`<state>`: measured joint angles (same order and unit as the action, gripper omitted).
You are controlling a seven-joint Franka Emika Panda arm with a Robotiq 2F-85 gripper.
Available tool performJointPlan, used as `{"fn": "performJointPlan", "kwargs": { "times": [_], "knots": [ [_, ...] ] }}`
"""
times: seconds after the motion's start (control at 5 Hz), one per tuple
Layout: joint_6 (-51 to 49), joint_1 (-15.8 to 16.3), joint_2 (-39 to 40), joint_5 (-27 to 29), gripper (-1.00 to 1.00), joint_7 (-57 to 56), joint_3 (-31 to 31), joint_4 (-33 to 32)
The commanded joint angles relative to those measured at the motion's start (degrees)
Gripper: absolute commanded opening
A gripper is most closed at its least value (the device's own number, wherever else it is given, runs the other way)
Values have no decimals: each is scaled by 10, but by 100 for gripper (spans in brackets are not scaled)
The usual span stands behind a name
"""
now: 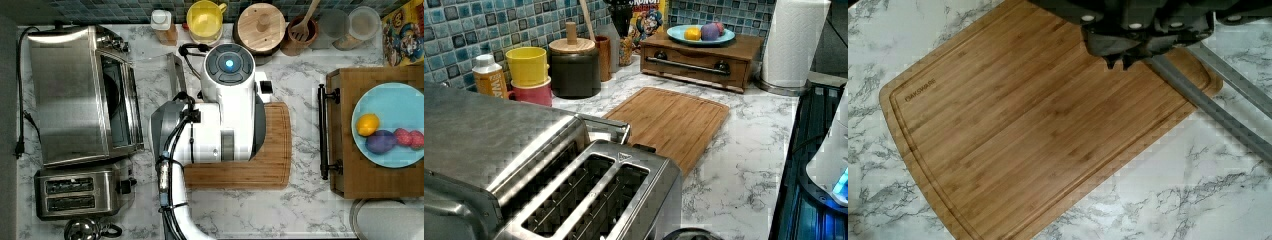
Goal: Close the oven.
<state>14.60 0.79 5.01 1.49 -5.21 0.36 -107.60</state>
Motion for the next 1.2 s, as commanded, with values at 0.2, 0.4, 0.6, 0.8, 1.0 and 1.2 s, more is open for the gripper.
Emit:
{"fn": "performJointPlan", "kwargs": {
  "times": [0.2, 0.4, 0.6, 0.8, 1.0, 1.2],
  "knots": [
    [73, -3, -9, 45, -100, -89, 6, -44],
    [90, -41, 26, 170, -100, -282, -2, -46],
    [60, -69, 79, 242, -100, -440, -14, -11],
    [39, -64, 148, 314, -100, -559, -40, 42],
    [26, -84, 184, 360, -100, -680, -10, 74],
    [80, -89, 168, 424, -100, -760, 12, 40]
  ]
}}
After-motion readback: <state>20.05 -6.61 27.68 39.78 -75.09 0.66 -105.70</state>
